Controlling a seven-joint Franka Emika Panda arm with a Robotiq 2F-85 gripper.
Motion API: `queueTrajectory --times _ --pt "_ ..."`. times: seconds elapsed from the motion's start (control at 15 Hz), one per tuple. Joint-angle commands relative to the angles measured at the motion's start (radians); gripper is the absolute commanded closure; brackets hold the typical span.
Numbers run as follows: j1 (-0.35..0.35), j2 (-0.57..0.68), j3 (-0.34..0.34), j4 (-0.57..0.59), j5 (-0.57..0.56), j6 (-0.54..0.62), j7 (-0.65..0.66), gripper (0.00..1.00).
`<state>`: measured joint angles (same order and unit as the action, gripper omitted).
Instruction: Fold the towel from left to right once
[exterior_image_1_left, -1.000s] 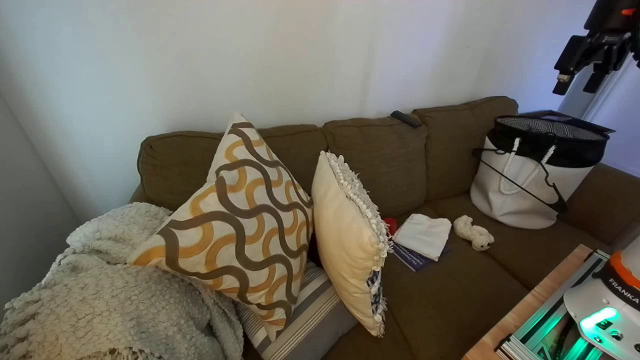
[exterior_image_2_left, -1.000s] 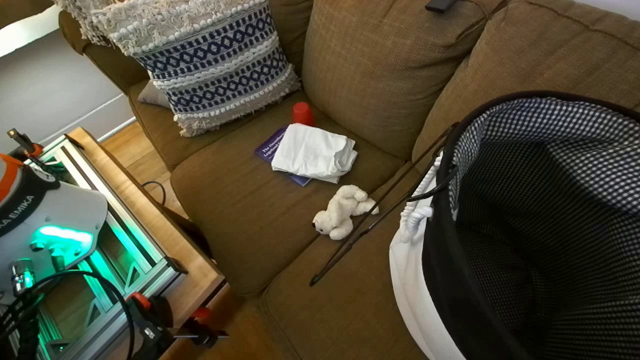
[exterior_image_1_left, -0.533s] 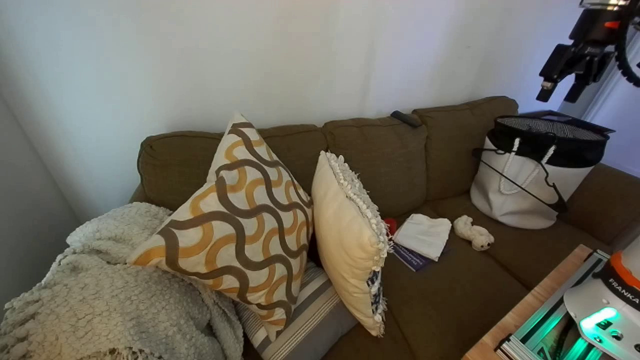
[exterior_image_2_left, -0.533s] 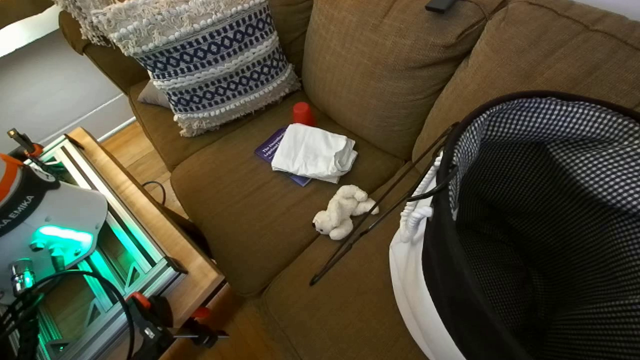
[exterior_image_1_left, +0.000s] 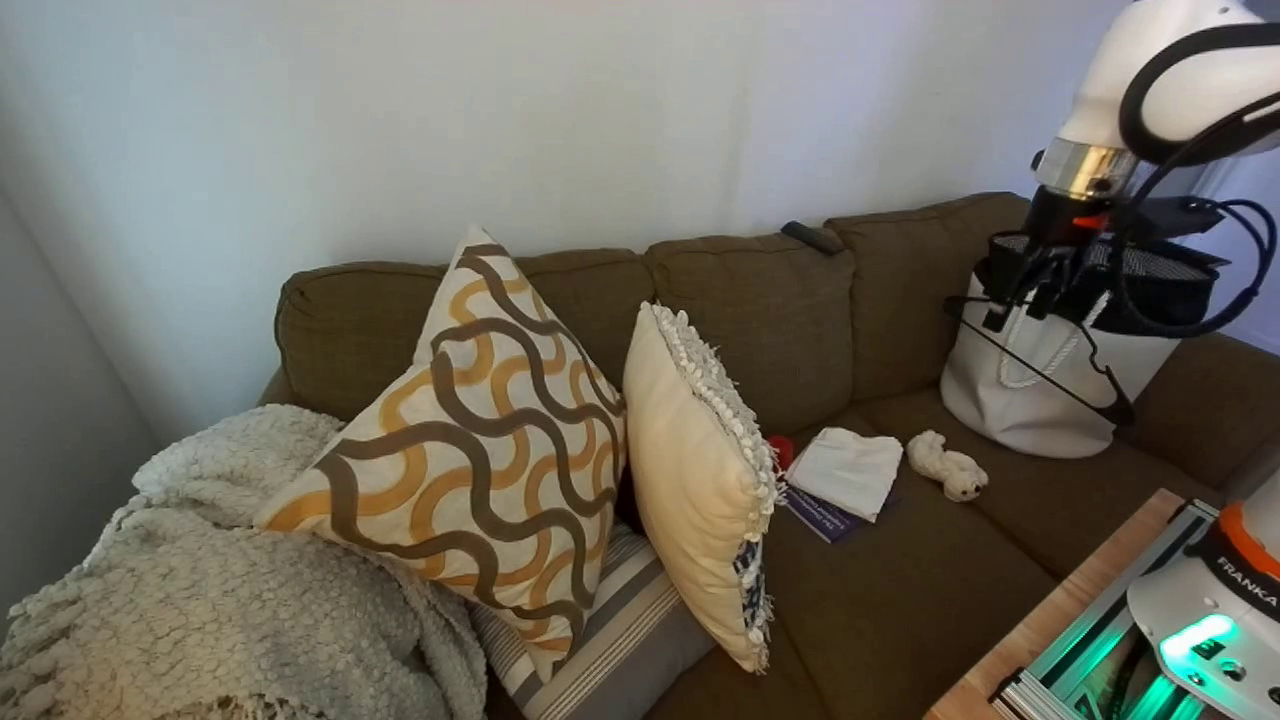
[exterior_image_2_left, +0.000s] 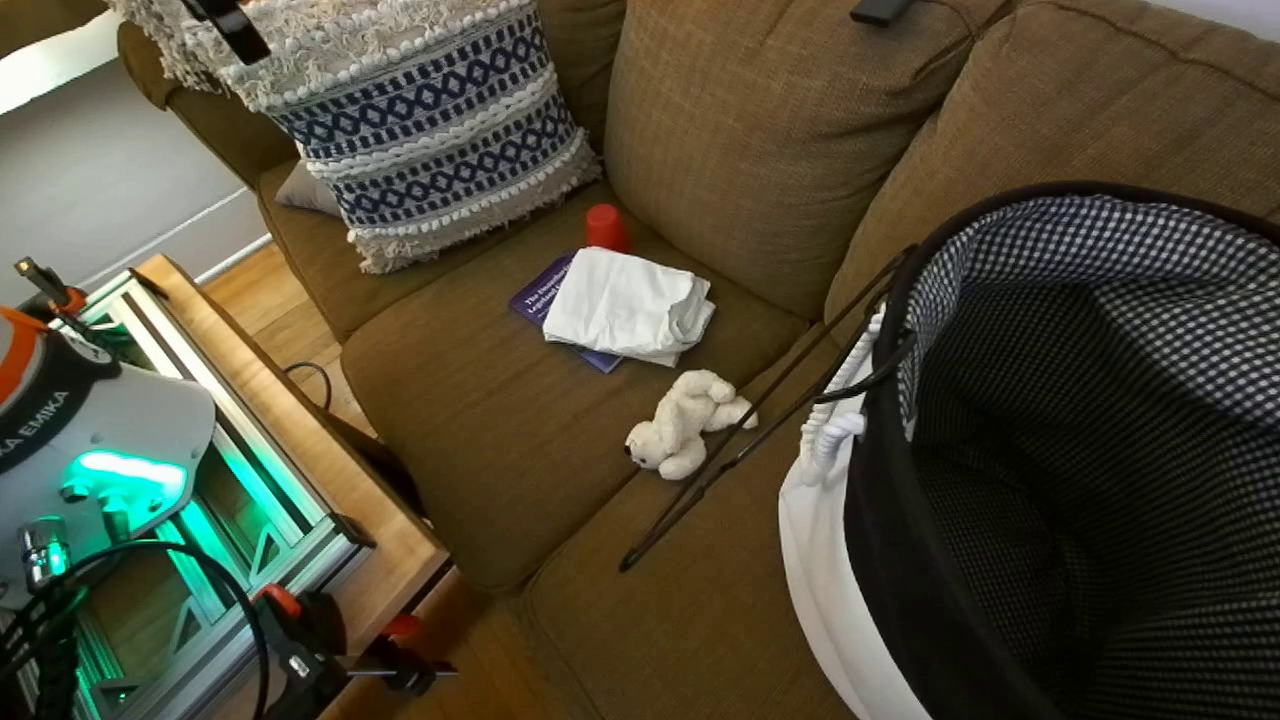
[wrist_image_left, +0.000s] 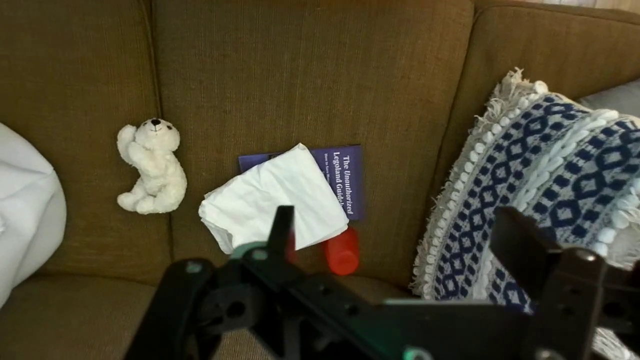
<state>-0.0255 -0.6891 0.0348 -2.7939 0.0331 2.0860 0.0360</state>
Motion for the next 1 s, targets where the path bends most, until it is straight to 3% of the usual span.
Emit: queueTrajectory --times 0.0,0.2,0.27,0.4,0.73,0.93 --pt "-0.024 0.207 0.033 0.003 -0.099 0.138 0.022 0.00" --pt "-0.070 0.337 0.038 0.005 -0.211 0.189 0.088 0.00" --pt "-0.027 0.256 0.019 0.007 -0.160 0.148 0.055 0.00" --pt "-0.031 0.306 0.016 0.021 -0.168 0.159 0.061 0.00" --pt "-0.026 0.284 0.018 0.030 -0.168 0.157 0.060 0.00" --pt "-0.002 0.429 0.054 0.034 -0.177 0.255 0.086 0.00"
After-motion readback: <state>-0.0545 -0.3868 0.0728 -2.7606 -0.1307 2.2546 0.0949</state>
